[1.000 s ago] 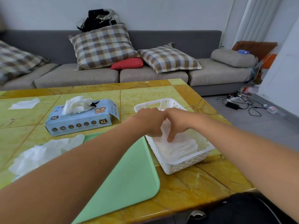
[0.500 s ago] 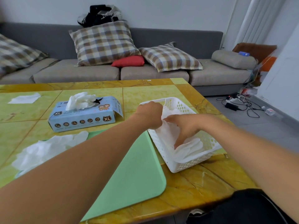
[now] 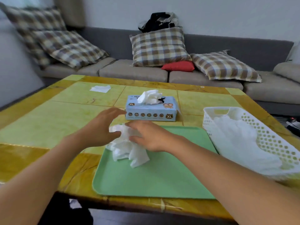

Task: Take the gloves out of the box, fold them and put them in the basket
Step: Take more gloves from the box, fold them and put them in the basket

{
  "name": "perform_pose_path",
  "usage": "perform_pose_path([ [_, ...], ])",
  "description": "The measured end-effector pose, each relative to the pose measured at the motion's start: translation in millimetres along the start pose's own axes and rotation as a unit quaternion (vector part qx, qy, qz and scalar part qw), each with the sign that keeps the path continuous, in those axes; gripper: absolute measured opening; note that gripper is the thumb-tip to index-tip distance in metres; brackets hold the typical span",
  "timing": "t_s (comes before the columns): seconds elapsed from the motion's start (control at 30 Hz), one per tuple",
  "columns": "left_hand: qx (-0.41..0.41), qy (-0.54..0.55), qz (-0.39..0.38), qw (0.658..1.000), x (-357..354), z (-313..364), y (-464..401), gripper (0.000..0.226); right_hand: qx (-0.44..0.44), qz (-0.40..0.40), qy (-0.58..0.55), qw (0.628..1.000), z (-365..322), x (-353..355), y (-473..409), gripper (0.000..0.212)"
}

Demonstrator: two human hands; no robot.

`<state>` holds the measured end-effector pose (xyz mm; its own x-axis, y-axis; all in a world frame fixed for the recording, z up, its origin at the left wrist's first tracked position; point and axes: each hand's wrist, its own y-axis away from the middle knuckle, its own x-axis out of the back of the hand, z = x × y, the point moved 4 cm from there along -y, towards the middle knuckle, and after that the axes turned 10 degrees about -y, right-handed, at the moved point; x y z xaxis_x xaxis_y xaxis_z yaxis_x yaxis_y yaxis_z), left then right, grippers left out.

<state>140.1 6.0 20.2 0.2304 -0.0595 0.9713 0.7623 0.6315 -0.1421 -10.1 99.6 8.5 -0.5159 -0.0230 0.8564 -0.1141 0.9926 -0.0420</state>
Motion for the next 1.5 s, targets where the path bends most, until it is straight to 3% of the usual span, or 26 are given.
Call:
perform_pose_path([
  [0.1,0.022,-0.025,-0.125,0.992,-6.8,-33.1,16.9,0.103,0.002,-0.042,0.015,0.999,-1.2,-34.0,-26.8,0.054],
  [0.17,-0.005,-0.001,-0.146,0.989,-9.6,-24.4,11.9,0.104,-0.001,-0.046,0.009,0.999,4.6,-38.8,-25.2,0.057],
  [0.33,-0.040,0.031,-0.147,0.988,-24.7,-1.7,-7.1,0.113,-0.033,0.089,-0.125,0.988,15.9,-16.8,-4.8,0.087],
  [0.4,-0.036,0.035,-0.142,0.989,-28.5,0.2,-13.9,0.114,-0.067,0.075,-0.157,0.982,23.4,-10.6,4.7,0.067],
  [0.5,-0.057,-0.016,-0.168,0.984,-39.8,1.7,-15.3,0.088,-0.068,0.026,-0.143,0.987,33.1,-17.3,13.7,0.016],
  [0.67,-0.072,-0.043,-0.160,0.984,-42.5,0.6,-19.8,0.062,-0.027,0.006,-0.076,0.997,49.6,-20.1,37.3,0.007],
  [0.77,-0.065,-0.050,-0.167,0.983,-46.1,-7.5,-25.1,0.051,-0.013,-0.041,-0.047,0.998,51.4,-12.9,59.8,0.008],
  [0.83,-0.058,-0.059,-0.168,0.982,-49.3,-6.5,-28.6,0.045,-0.035,-0.100,-0.086,0.991,49.6,-1.7,78.3,0.011],
  [0.93,-0.044,-0.074,-0.144,0.986,-49.5,-1.3,-32.1,0.040,-0.080,-0.166,-0.217,0.959,39.0,24.0,98.3,0.014],
  [1.0,-0.035,-0.081,-0.143,0.986,-50.6,2.3,-33.4,0.040,-0.096,-0.088,-0.351,0.927,35.0,45.3,100.8,0.010],
  [1.1,-0.013,-0.097,-0.163,0.982,-40.5,7.3,-33.4,0.061,-0.153,0.064,-0.601,0.782,41.0,62.4,99.4,0.031],
  [1.17,-0.004,-0.086,-0.113,0.990,-19.2,18.4,-29.2,0.088,-0.190,0.088,-0.663,0.719,41.0,62.9,97.1,0.031],
  [1.27,-0.051,0.110,-0.034,0.992,4.8,66.7,-14.2,0.100,-0.231,0.098,-0.674,0.695,44.4,66.8,103.1,0.028],
  [1.33,-0.083,0.262,-0.086,0.958,0.2,104.0,-0.2,0.104,-0.243,0.111,-0.697,0.665,47.5,65.4,105.9,0.032],
  [1.4,-0.098,0.337,-0.135,0.927,-15.7,138.0,7.9,0.105,-0.257,0.128,-0.722,0.630,50.8,63.4,110.8,0.039],
  [1.5,-0.050,0.422,-0.112,0.898,-37.0,161.7,4.0,0.095,-0.274,0.174,-0.730,0.601,57.5,68.5,117.0,0.034],
])
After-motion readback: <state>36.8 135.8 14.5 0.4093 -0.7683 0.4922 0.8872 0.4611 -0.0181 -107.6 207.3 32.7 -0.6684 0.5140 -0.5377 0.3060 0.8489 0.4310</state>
